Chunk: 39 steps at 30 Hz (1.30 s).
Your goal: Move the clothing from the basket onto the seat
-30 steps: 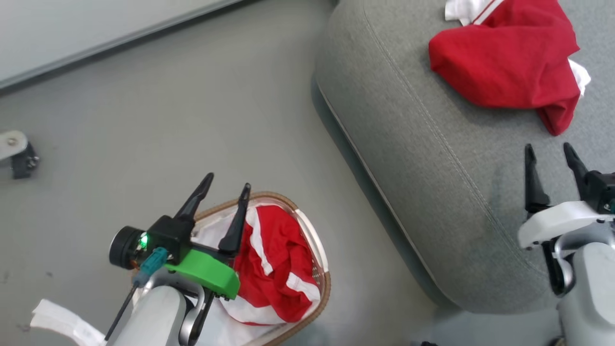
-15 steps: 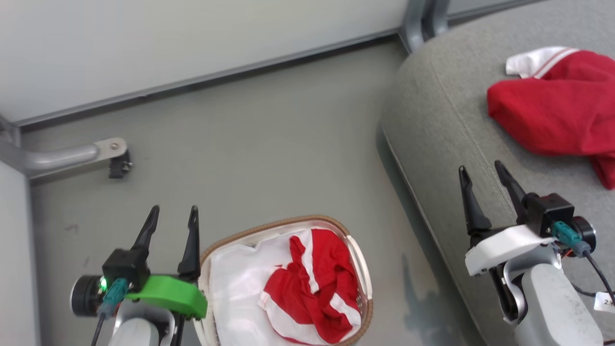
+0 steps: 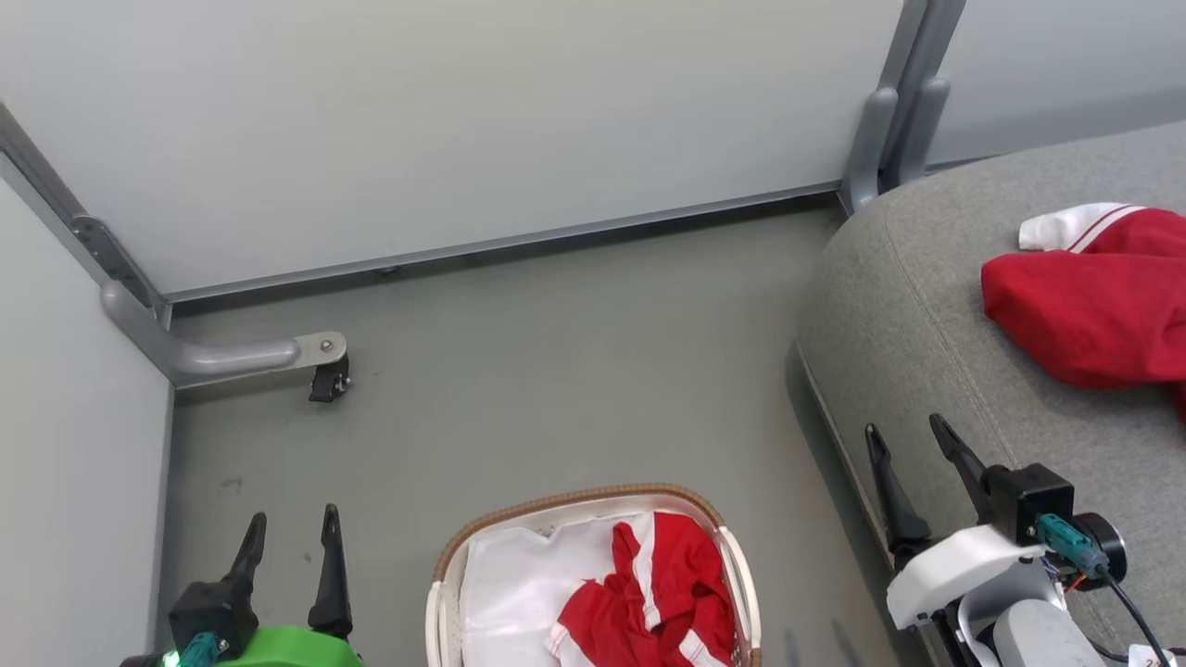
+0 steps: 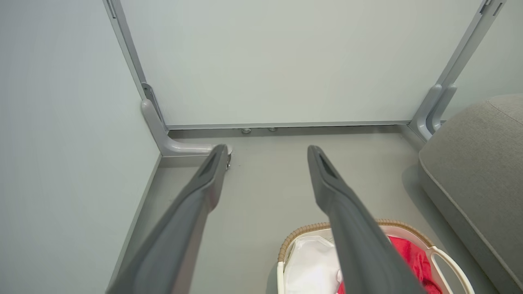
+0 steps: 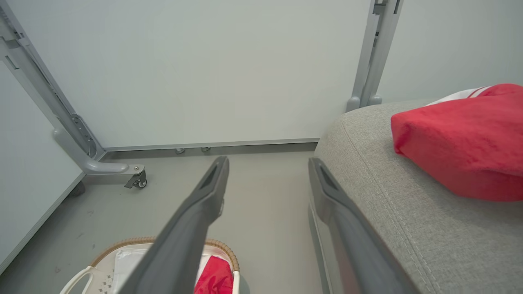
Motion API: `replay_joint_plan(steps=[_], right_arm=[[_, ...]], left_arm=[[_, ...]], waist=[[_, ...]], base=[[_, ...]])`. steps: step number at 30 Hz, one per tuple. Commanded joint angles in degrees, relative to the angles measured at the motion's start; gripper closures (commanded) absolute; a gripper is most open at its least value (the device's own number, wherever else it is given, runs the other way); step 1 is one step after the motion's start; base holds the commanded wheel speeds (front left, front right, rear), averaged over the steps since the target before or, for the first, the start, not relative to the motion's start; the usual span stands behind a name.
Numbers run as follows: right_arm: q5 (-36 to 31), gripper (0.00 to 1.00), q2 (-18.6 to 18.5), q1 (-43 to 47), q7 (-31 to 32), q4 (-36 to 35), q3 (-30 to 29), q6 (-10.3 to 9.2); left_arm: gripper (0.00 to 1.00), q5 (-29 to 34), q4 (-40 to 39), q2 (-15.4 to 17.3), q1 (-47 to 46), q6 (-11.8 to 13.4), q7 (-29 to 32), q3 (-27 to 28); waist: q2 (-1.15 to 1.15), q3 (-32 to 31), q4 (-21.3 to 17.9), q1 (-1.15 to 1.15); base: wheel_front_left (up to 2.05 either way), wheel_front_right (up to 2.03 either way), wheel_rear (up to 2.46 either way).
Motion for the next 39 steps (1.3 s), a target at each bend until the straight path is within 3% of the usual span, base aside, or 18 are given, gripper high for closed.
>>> replay_joint_plan(steps=[1,12,24,39], right_arm=[[0.3,0.00,-0.2,1.1,0.0,0.3,0.1,-0.06],[-0.1,0.00,0.0,1.0,0.0,-0.3,0.4,-0.06],[-2.1,0.00,0.8,-5.5,0.0,-5.4,2.1,-0.06],[3.4,0.00,1.4,-14.8,0.0,-14.5,4.3,-0.06]], left_arm=[[0.00,0.1,0.3,0.1,1.1,-0.2,0.0,0.3],[0.00,-1.0,0.4,-0.2,1.1,-0.2,0.0,-1.9],[0.00,-3.0,2.5,-0.2,-6.6,-0.2,0.0,-11.1],[0.00,-7.2,14.4,7.0,-23.5,-0.2,0.0,-27.2]], waist=[[0.00,-1.7,1.1,0.00],[0.00,0.1,-0.5,0.00],[0.00,11.9,-6.8,0.00],[0.00,29.0,-17.6,0.00]], base=[[0.00,0.00,0.00],[0.00,0.00,0.00],[0.00,0.00,0.00],[0.00,0.00,0.00]])
